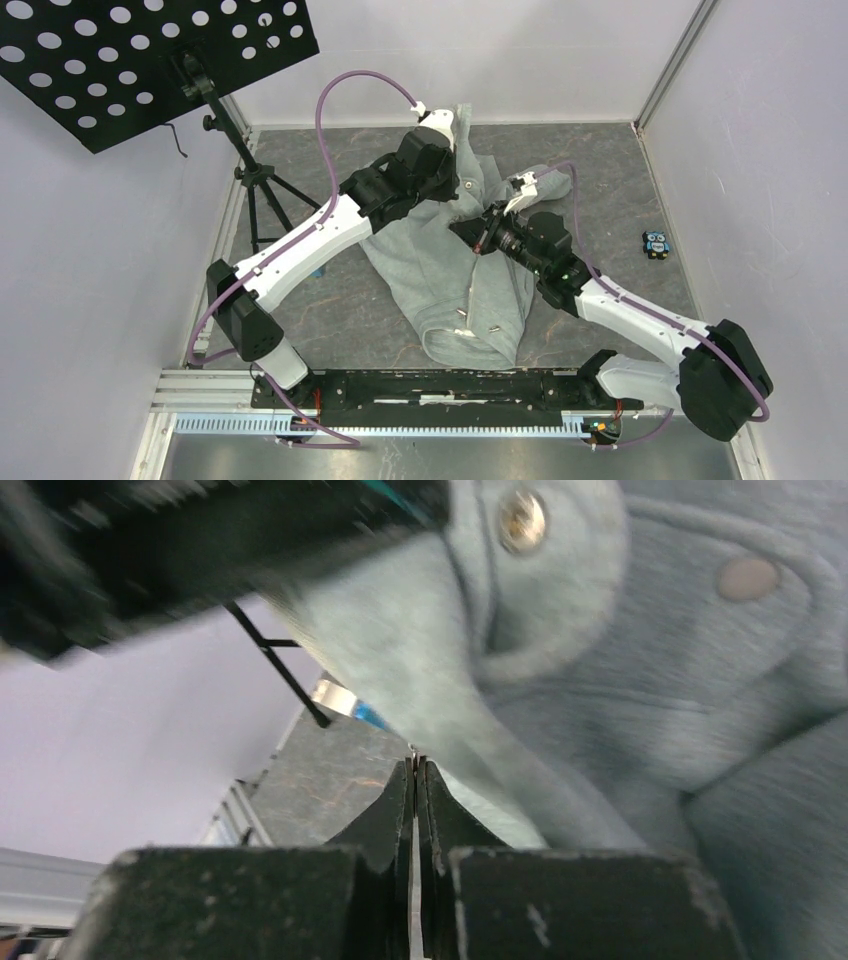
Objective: Zip up the jacket
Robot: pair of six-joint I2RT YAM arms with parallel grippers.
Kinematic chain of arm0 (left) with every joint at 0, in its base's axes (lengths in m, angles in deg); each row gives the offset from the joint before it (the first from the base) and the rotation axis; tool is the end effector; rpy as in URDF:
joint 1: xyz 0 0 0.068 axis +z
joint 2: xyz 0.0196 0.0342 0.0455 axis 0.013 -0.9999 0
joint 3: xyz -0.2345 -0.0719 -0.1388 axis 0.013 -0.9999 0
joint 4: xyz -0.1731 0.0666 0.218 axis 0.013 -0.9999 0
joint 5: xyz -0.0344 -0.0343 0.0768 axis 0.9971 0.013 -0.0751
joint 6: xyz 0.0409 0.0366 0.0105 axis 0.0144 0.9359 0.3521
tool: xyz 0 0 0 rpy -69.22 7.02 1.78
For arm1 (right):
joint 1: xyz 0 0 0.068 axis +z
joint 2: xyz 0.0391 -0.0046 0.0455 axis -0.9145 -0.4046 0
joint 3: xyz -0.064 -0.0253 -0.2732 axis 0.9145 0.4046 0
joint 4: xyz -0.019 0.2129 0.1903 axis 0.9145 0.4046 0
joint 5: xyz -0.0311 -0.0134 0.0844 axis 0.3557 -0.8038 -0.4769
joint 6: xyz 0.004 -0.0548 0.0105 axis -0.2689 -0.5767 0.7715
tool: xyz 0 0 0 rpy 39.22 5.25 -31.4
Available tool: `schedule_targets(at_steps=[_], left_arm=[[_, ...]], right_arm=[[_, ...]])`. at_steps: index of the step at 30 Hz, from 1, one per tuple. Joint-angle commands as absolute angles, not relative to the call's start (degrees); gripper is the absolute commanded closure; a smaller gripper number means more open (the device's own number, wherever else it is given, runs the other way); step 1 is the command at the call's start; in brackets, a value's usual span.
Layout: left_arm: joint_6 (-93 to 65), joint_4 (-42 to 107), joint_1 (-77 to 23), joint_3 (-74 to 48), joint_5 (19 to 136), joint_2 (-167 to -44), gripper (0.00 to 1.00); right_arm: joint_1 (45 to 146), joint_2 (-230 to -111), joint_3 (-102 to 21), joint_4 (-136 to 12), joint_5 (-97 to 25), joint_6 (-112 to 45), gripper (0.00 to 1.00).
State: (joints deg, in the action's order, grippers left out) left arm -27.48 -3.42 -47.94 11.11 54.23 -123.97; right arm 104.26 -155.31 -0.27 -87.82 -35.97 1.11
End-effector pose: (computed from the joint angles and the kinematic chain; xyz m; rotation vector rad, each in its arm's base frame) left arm 0.2792 -0.2865 0.4038 0.2580 2.1051 -0.4803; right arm 0.2203 0.1792 0.2647 -0.0532 1.8037 1.1316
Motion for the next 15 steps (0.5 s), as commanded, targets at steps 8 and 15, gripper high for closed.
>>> schedule_targets(at_steps=[8, 15], left_arm=[[-28.69, 11.08, -47.68, 3.80, 50.96, -117.92, 0.98], [-29.92, 11.03, -47.77, 4.08, 51.78, -118.55, 0.98]], right_arm=[[104.36, -155.01, -14.24, -84.69, -36.76, 8.73, 1.00], [104.04, -156.42, -14.12, -88.28, -38.95, 8.43, 1.00]])
